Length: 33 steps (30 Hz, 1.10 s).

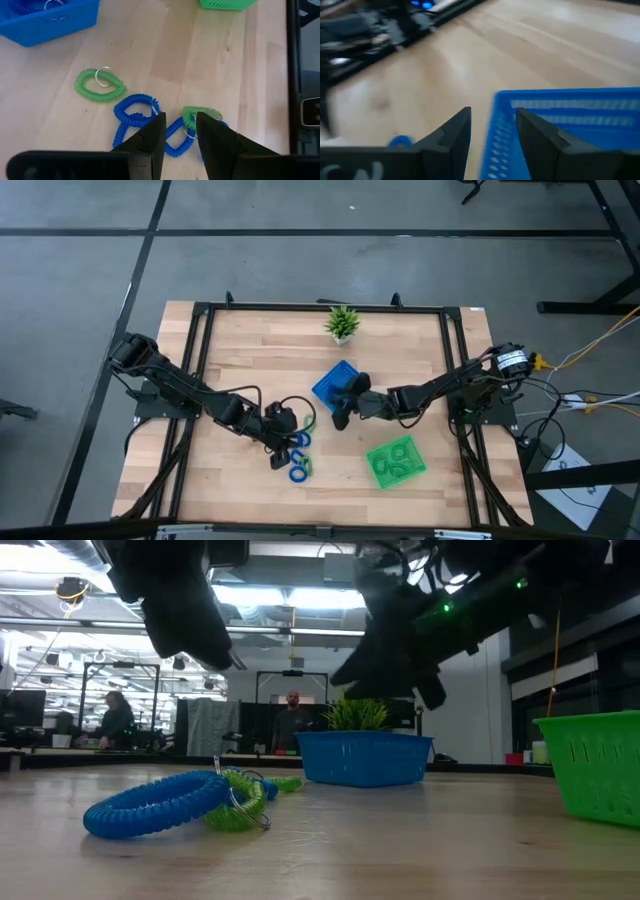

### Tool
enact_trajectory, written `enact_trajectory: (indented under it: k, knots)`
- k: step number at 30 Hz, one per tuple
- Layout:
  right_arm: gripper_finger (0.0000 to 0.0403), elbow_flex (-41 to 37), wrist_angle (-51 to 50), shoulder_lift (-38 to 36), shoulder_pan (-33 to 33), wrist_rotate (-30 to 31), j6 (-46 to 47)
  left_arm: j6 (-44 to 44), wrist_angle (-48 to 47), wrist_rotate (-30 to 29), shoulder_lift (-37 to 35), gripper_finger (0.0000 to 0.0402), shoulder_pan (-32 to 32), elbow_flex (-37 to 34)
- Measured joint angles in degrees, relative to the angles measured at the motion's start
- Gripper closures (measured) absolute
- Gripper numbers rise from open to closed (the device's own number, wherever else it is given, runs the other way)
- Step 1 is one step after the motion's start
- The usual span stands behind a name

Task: Sort spring keychains
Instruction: Put the blue spring keychain into the blue bin

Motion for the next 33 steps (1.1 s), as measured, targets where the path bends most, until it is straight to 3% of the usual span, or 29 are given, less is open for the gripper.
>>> enact_trajectory:
  k: [9,19,33]
  knots:
    - [0.0247,0.00,9.02,0.00,2.22,-10.94,-0.74,1.03,-5.08,-1.47,0.01,0.0303,0.00,0.02]
    - [0.0246,0.00,9.42,0.00,4.25,-11.46,-0.72,3.48,-6.73,-1.51,0.76,0.0304,0.00,0.02]
    - [0.0246,0.00,10.03,0.00,6.00,-11.41,-0.63,13.90,-6.52,-4.33,8.73,0.0304,0.54,0.02]
